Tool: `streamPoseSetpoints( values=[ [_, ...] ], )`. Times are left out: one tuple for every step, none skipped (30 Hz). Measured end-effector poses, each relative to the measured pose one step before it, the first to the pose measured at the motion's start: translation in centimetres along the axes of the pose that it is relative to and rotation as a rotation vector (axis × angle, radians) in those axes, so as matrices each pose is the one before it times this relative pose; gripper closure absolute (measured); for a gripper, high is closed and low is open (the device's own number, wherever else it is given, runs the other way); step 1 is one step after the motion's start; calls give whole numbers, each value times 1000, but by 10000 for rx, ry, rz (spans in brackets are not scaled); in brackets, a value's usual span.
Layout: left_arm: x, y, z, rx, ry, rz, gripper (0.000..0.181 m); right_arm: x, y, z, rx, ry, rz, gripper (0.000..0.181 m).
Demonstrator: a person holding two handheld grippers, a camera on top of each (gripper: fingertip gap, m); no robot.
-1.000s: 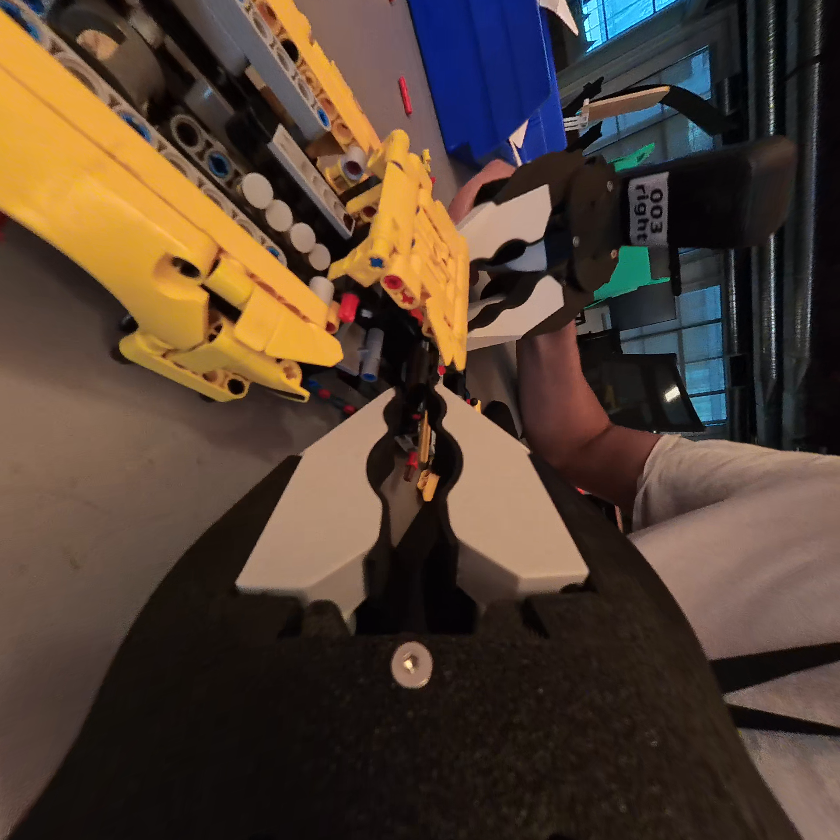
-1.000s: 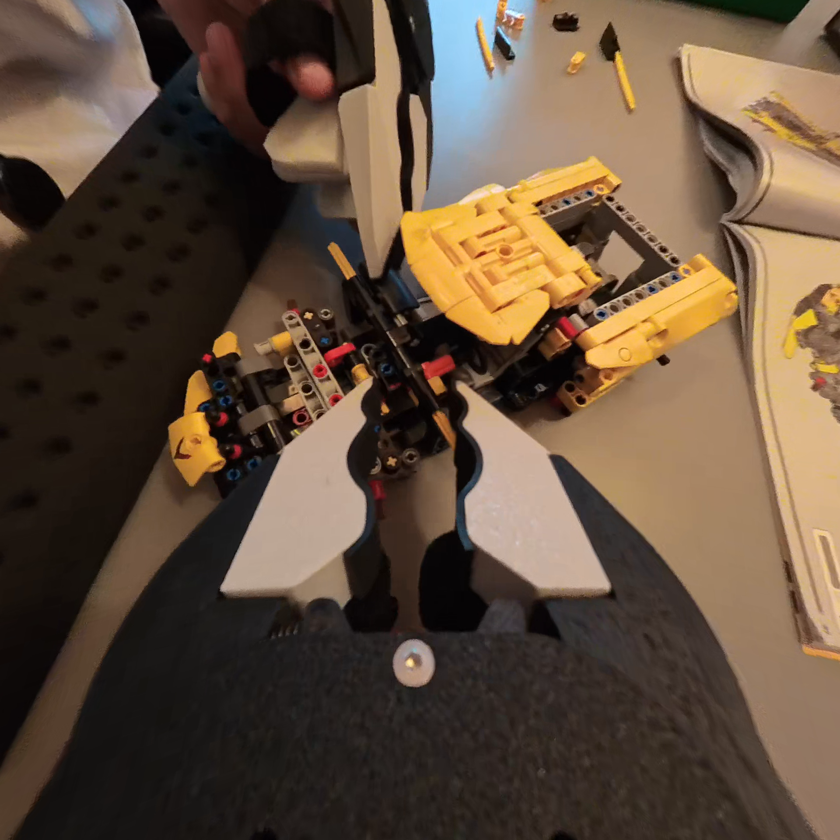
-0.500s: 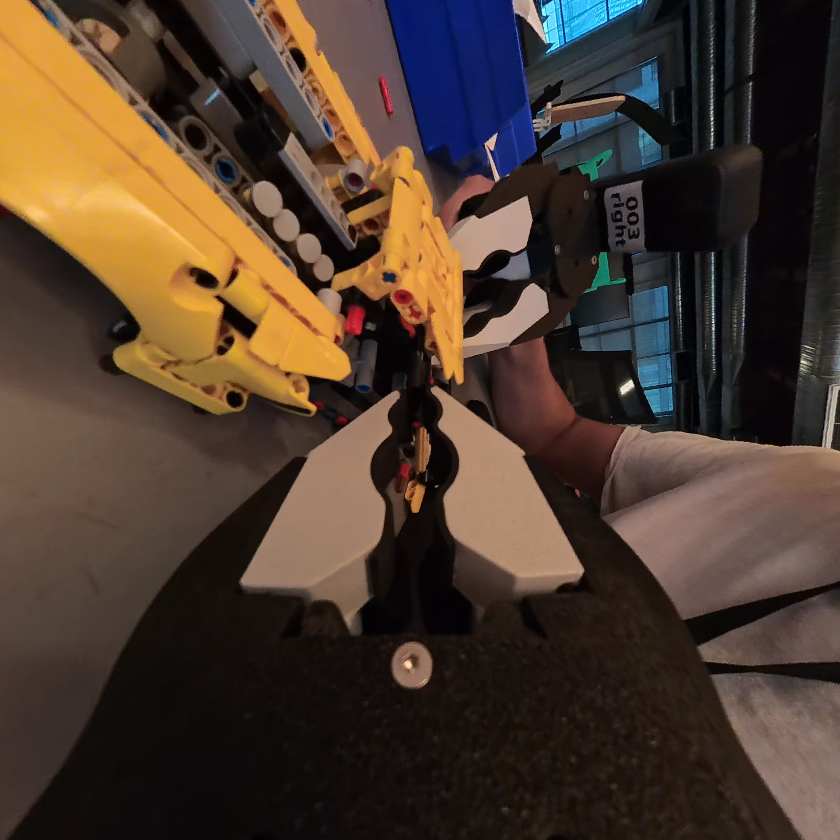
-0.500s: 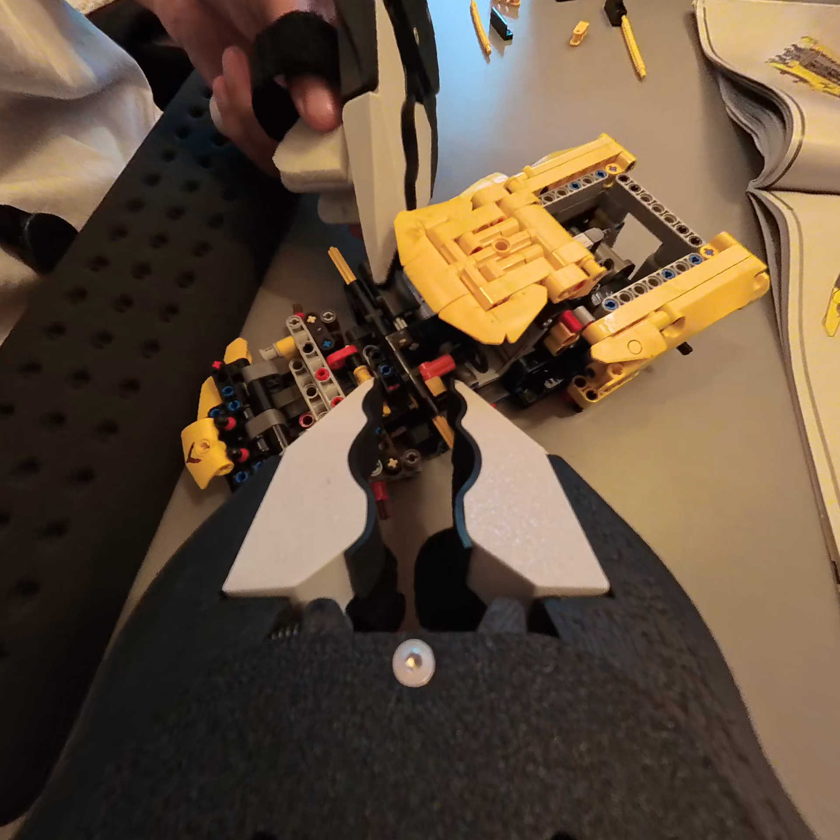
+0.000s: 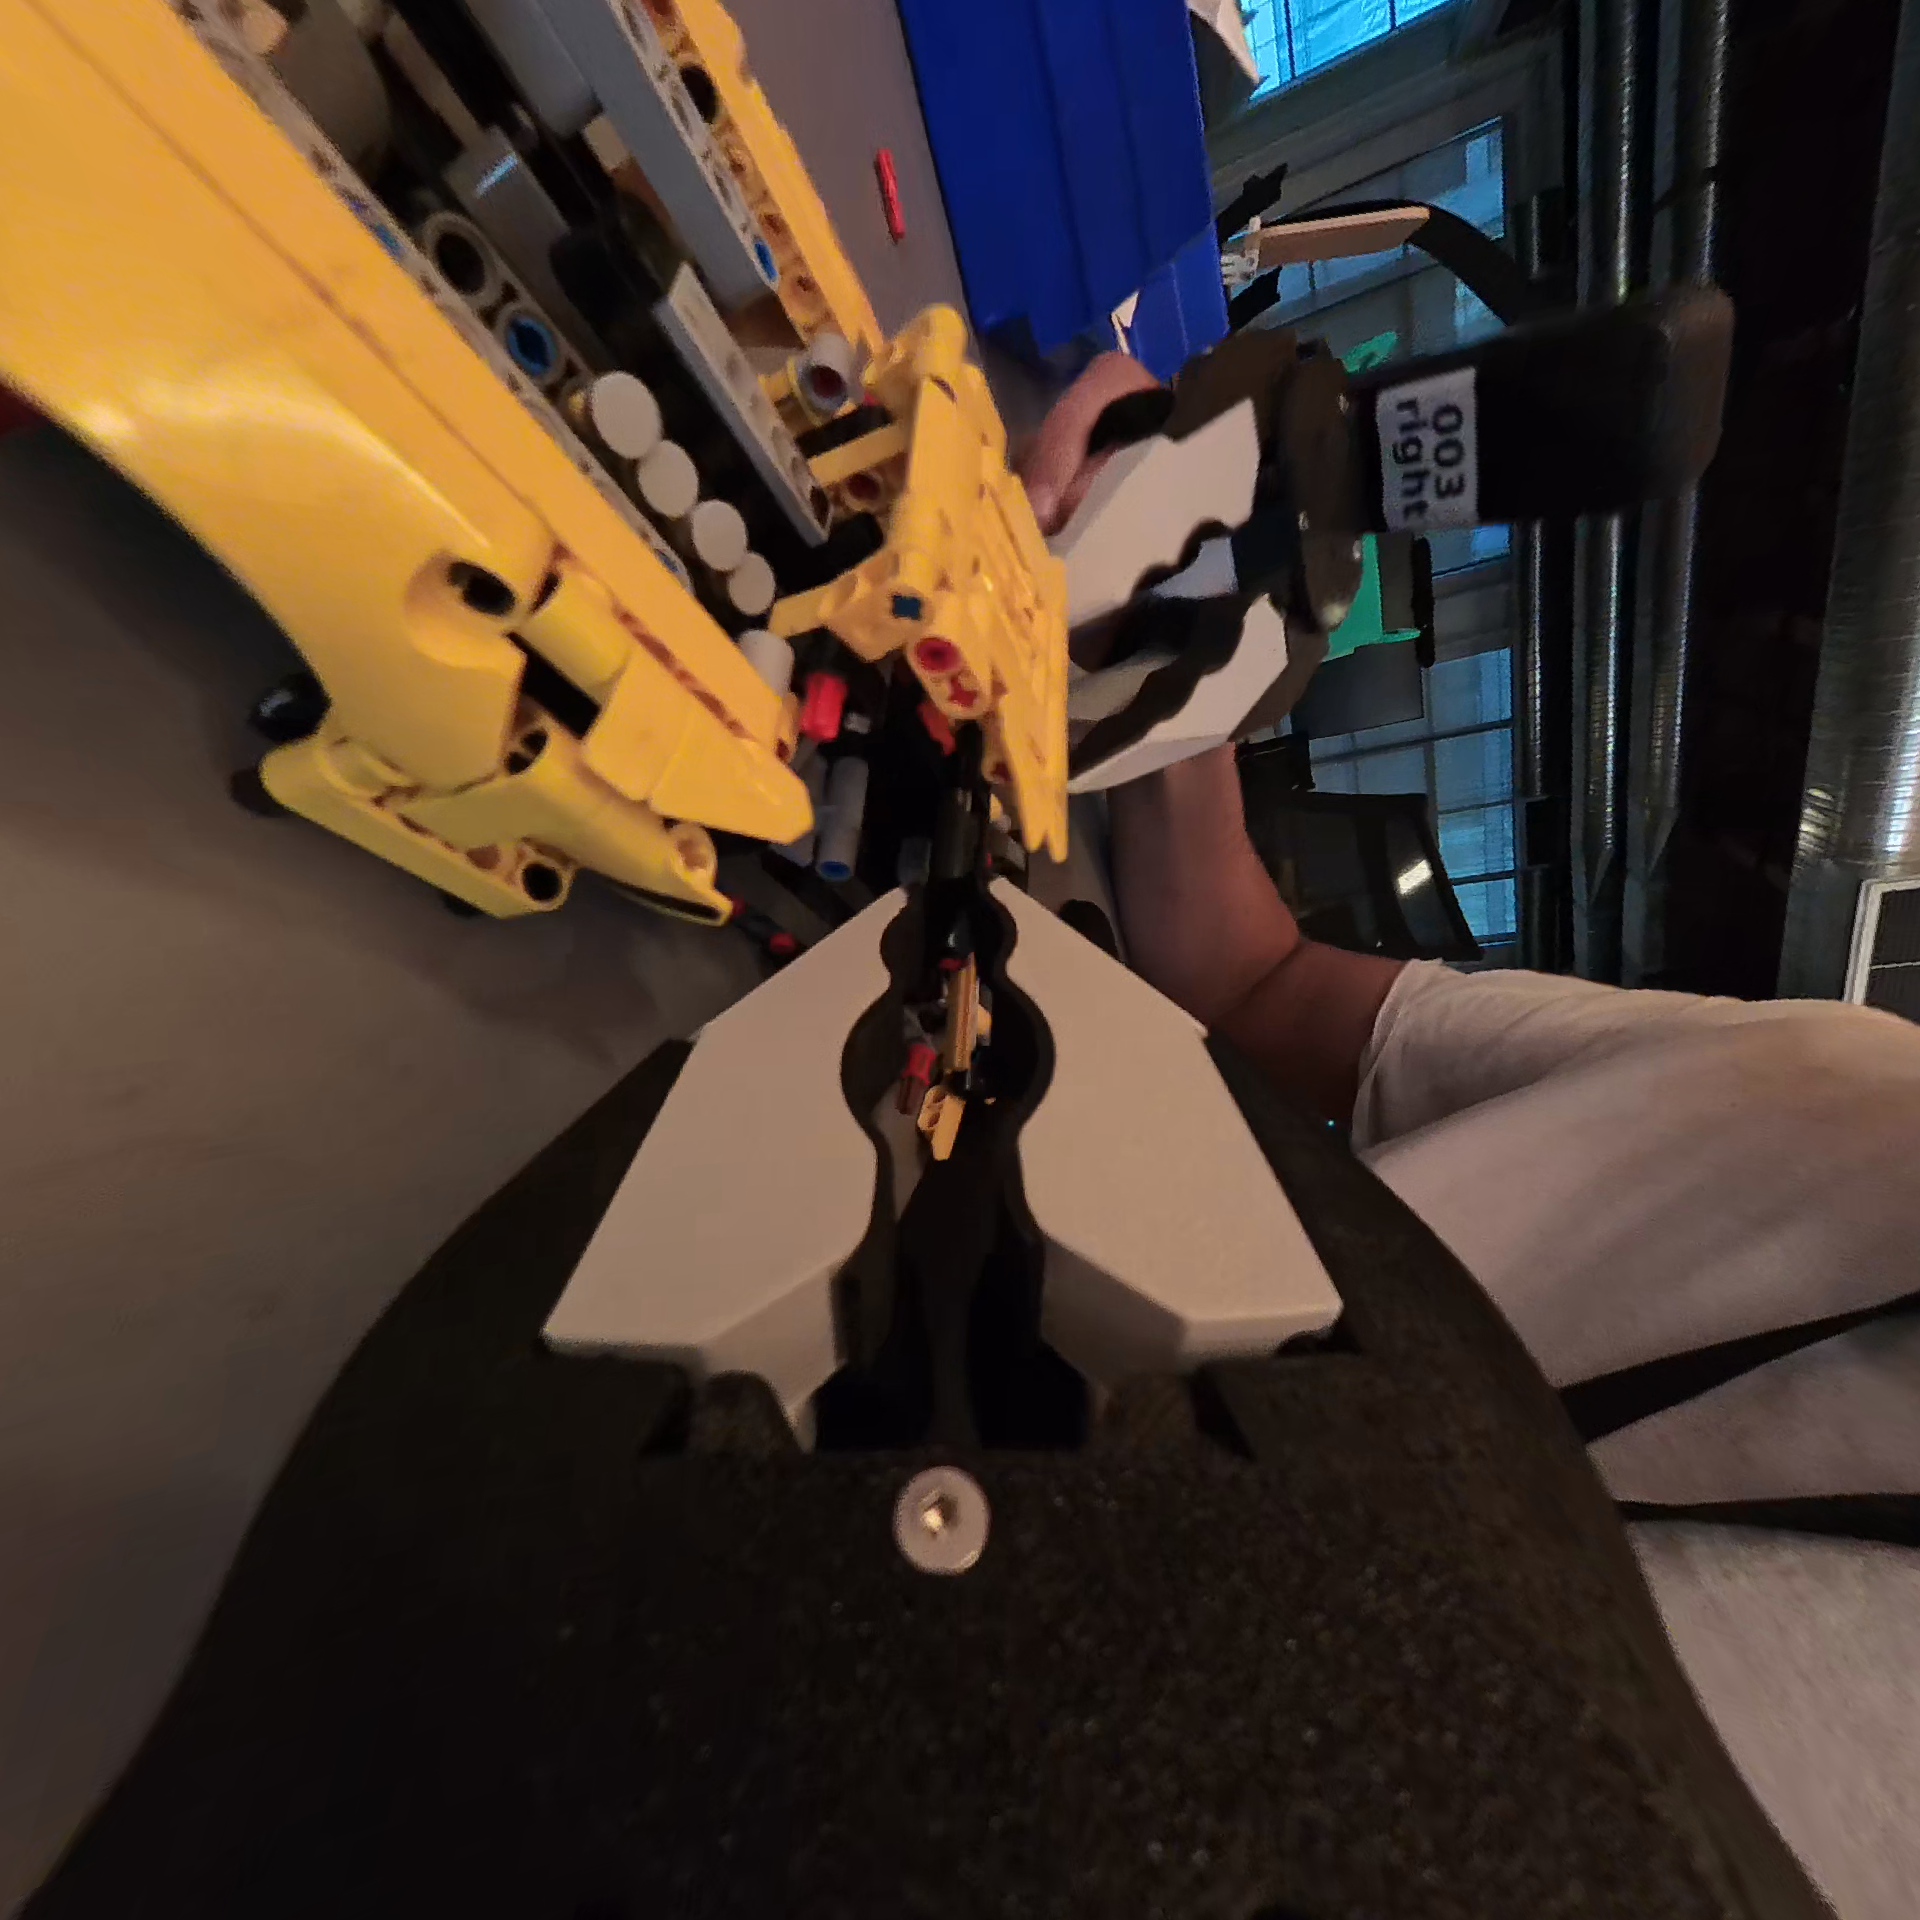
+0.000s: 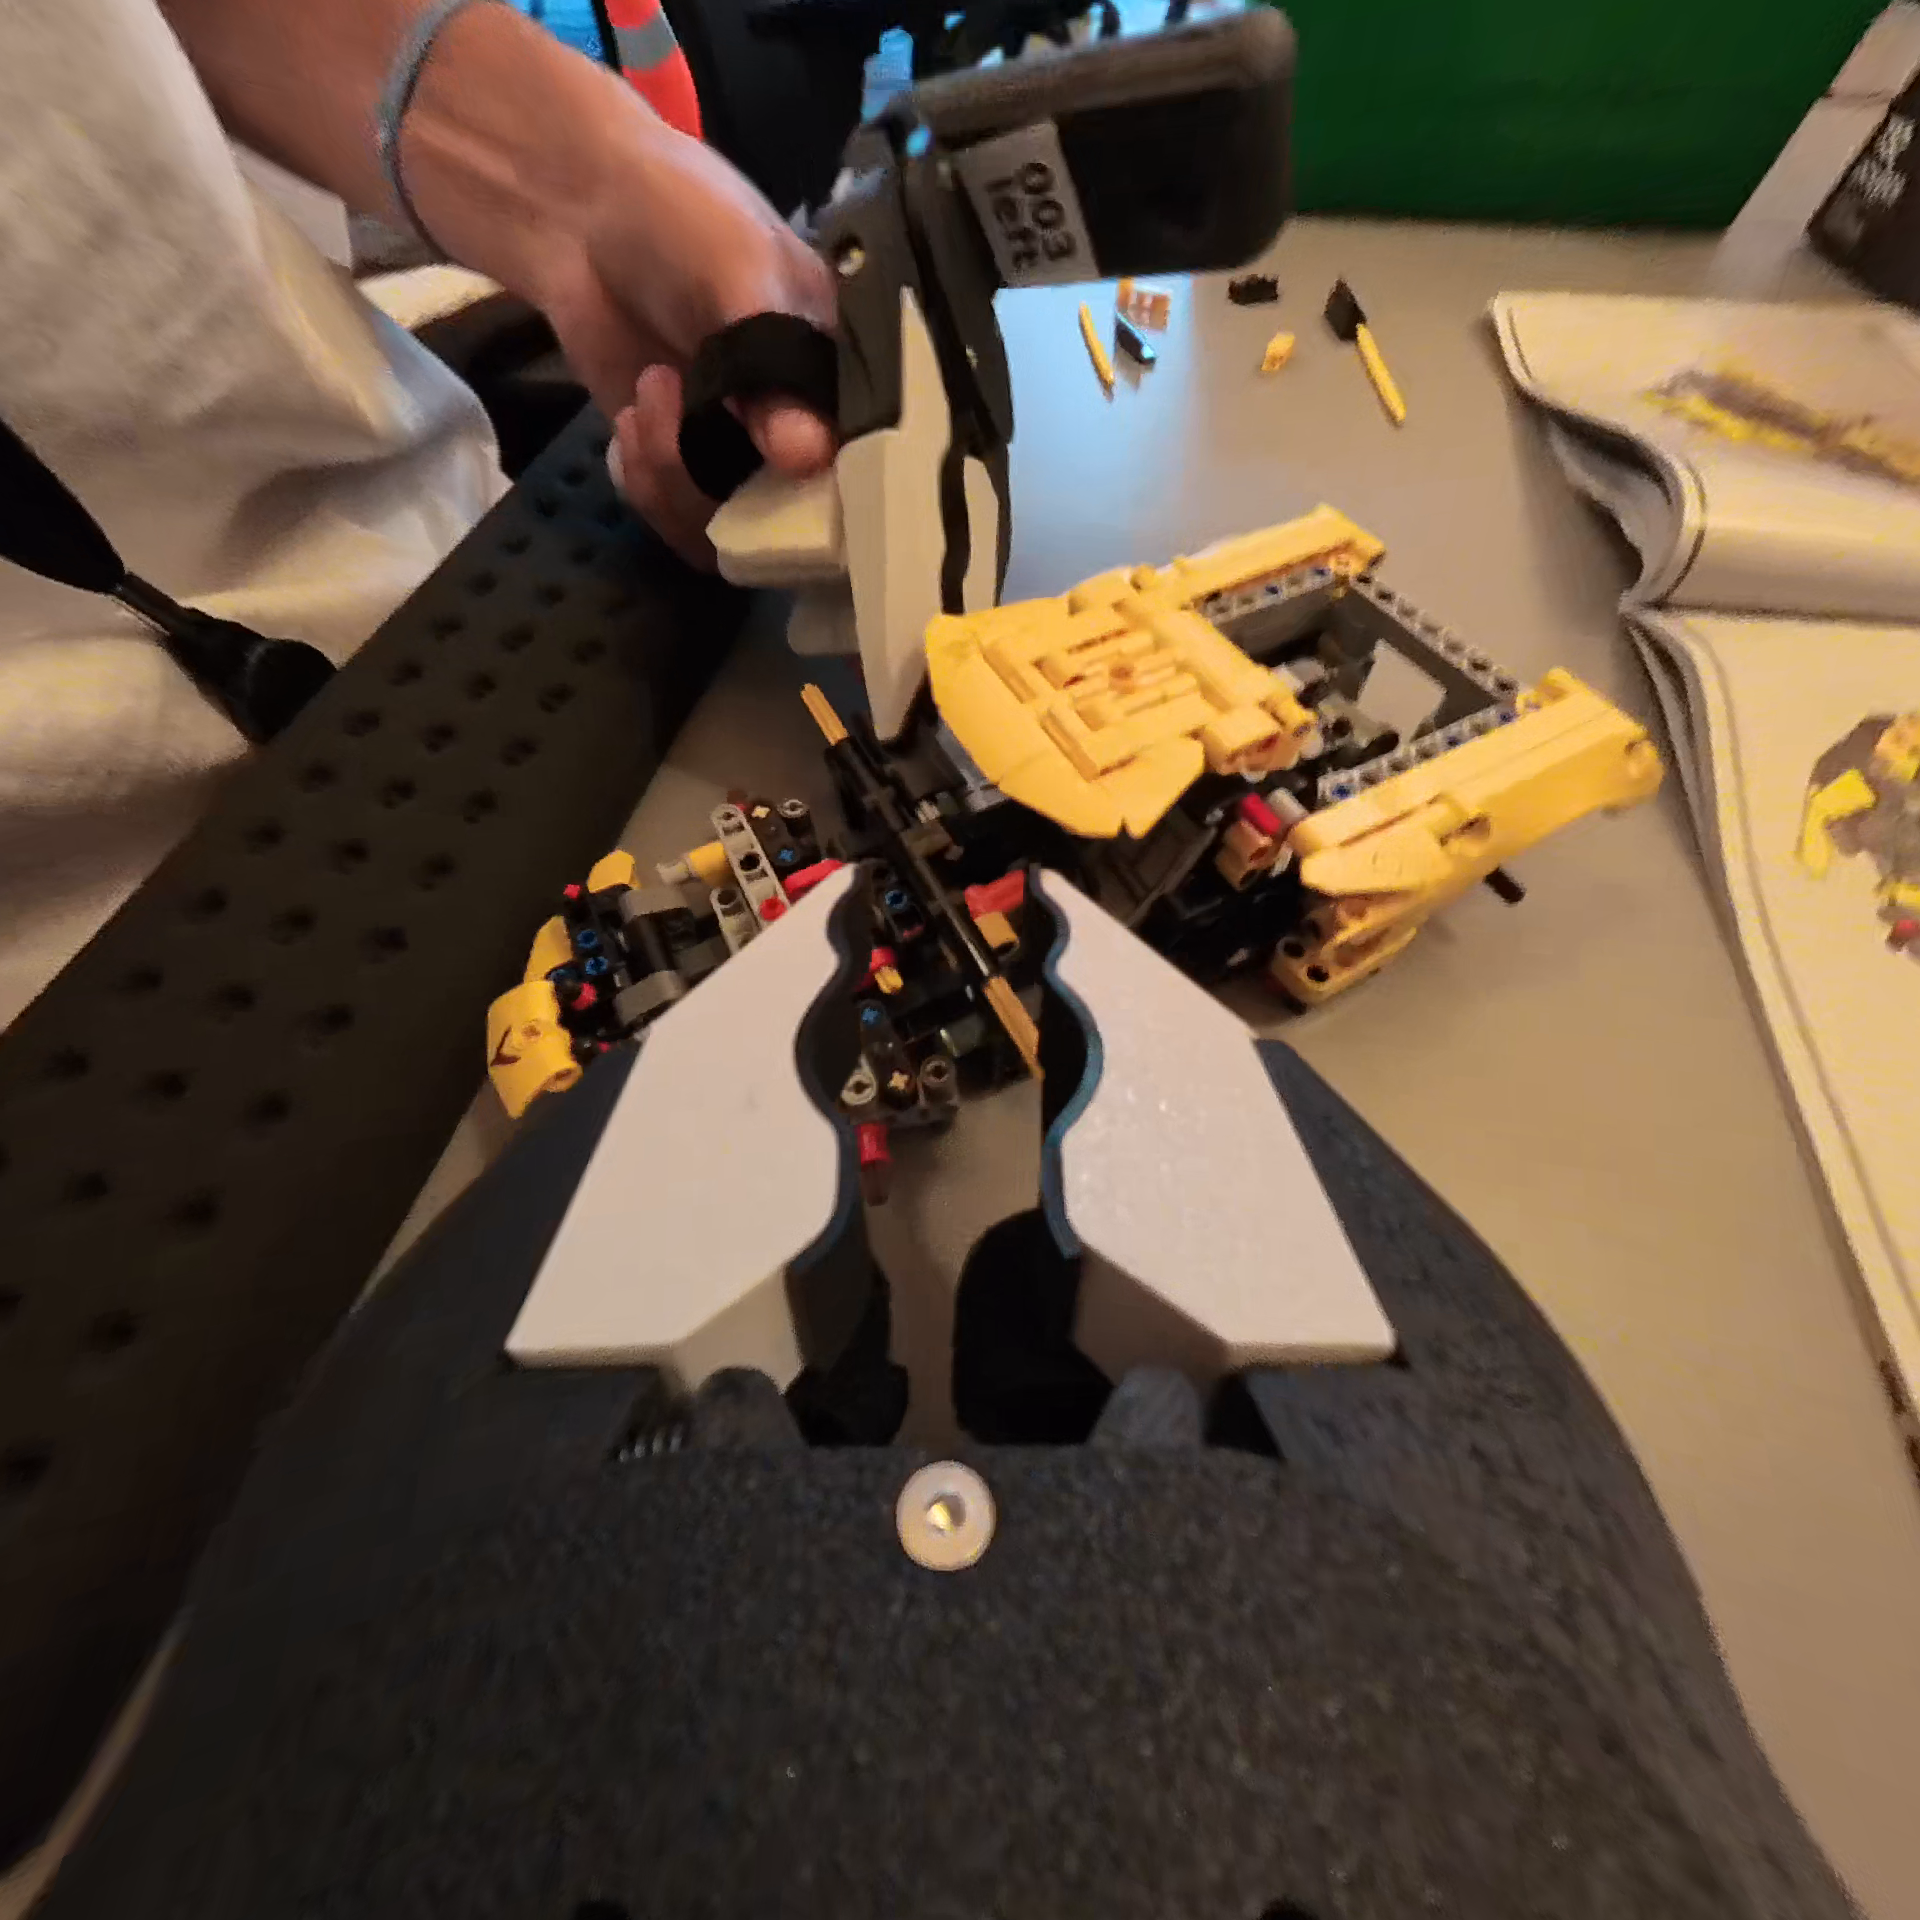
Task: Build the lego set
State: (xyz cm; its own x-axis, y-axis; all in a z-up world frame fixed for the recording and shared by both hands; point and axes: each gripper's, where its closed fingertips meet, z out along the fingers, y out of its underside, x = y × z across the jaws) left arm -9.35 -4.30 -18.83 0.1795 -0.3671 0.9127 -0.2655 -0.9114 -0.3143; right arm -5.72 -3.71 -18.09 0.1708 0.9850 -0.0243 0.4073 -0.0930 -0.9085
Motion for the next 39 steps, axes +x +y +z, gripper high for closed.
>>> streamPoseSetpoints(
  values=[
    [-30,-15,-151,10,28,-138,173,-273,-149,305,-45,-99,-424,156],
    [65,50,-108,1,54,-96,170,-109,23,326,-109,-19,-341,157],
    [47,201,-51,-92,26,-53,169,-27,263,237,-242,-43,-293,158],
    [13,180,-13,-69,-22,3,169,-65,184,185,-228,-136,-194,160],
    [60,117,17,-40,5,31,168,-31,-91,152,-90,-183,-90,161],
    [23,67,20,-29,-11,19,168,-2,-21,126,-133,-195,-62,164],
    [-49,3,38,-6,-29,-3,170,-58,361,150,-353,-206,-101,169],
    [-114,-41,26,7,-57,-19,173,63,330,163,-303,-71,-125,171],
    [-59,-57,12,16,-10,-13,173,55,-48,48,-24,-32,-169,173],
    [6,-44,-19,13,33,-28,174,10,10,29,-8,-71,-29,173],
    [7,-16,-12,4,29,-25,174,-21,20,14,-28,-98,77,173],
    [-2,-22,-4,17,16,-2,175,-22,25,22,-47,-76,24,173],
    [37,-4,27,-2,20,72,175,-33,27,40,-45,-44,-26,174],
    [10,-20,13,-6,-3,112,175,-38,20,-2,-45,-56,-25,174],
    [-5,-38,53,32,-29,59,176,-9,46,-15,-93,-49,-48,174],
    [-29,-32,45,26,-24,38,175,-5,29,-11,-119,-34,-33,174],
    [-23,-55,36,9,11,-15,176,5,27,6,-98,-59,16,175],
    [-24,-64,47,7,33,-18,176,8,29,-35,-75,-2,-21,175],
    [22,-41,57,-10,51,22,176,2,31,-41,-16,7,-17,175],
    [2,-54,46,-3,52,-3,176,16,30,-48,57,22,-105,175],
    [9,-37,36,6,37,-17,176,1,34,-27,56,7,-1,175],
    [40,25,65,-21,32,36,177,-22,30,-41,24,-62,44,175],
    [45,40,55,-63,47,44,176,-44,23,-29,-39,-75,4,175],
    [24,13,49,-98,109,13,177,-25,18,-8,-54,-51,-30,175],
    [50,57,78,-164,186,24,177,-51,22,-39,-14,-99,-10,175],
    [25,106,107,-217,182,89,177,-59,20,-22,36,-123,43,175],
    [-2,28,85,-156,170,82,178,-21,22,-15,52,-77,5,175],
    [-6,11,95,-104,192,-50,178,-16,19,-50,28,-66,67,175],
    [-9,6,47,-55,107,-117,178,-19,21,-36,36,-16,26,175],
    [24,40,27,-31,0,38,178,-24,-20,-6,95,7,-55,175],
    [55,130,26,-65,-7,83,178,-131,-43,27,123,-100,12,175],
    [77,126,69,-63,-1,90,178,-209,-31,19,114,-192,83,175],
    [56,92,87,-54,-37,134,178,-117,4,-23,92,-124,-3,176],
    [-19,-38,21,32,-37,49,179,-16,-10,17,24,-119,56,176],
    [-19,-59,8,59,-19,-8,179,19,11,-28,-20,-89,53,176],
    [-13,-24,12,10,-18,10,179,-14,20,-11,-39,-8,-32,176],
    [-31,-58,-9,43,-1,-29,179,7,-11,25,19,-35,21,176],
    [-9,-53,30,47,1,-26,179,7,23,-33,62,-42,58,176],
    [-4,-22,21,21,13,-39,179,-18,14,-27,5,2,-6,176]
  ],
)
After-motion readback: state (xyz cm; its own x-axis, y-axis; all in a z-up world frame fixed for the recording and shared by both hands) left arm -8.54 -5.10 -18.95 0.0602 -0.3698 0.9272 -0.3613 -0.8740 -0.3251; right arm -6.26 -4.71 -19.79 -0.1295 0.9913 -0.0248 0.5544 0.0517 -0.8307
